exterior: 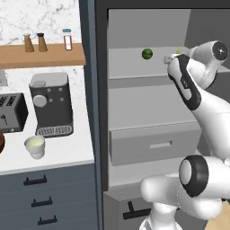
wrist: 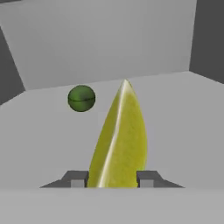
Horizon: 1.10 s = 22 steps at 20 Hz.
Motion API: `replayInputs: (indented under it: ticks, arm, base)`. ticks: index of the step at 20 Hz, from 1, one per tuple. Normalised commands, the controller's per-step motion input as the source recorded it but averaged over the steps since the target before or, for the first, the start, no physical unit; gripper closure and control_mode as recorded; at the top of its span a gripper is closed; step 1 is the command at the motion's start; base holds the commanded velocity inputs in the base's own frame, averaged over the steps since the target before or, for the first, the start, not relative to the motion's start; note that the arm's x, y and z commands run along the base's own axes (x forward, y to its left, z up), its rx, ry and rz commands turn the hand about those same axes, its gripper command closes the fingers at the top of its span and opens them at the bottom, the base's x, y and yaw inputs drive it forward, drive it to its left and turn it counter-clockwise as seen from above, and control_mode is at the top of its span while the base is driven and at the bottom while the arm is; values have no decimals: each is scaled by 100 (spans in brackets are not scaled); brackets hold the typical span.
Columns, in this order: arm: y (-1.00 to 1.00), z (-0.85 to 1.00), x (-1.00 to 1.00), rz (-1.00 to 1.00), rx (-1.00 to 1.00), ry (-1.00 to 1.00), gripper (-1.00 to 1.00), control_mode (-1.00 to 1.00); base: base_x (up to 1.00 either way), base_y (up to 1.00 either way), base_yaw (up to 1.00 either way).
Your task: Grab a lemon wedge from the fridge and one ice cube from the ice bowl, and put them in the glass of lemonade.
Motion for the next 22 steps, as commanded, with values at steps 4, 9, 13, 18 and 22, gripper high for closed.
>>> replayInputs:
  ticks: [4, 9, 13, 18, 22]
  arm:
    - [34, 81, -100, 11, 0, -22, 100, -100]
    - [31, 89, -100, 17, 0, 11, 100, -100]
    - [13, -43, -100, 16, -7, 55, 100, -100]
    - [7, -96, -89, 20, -16, 57, 100, -100]
    - [35, -56, -52, 17, -11, 27, 100, -100]
  base:
    - [0, 0, 0]
    - [0, 0, 0]
    - [0, 0, 0]
    - [0, 0, 0]
    - [0, 0, 0]
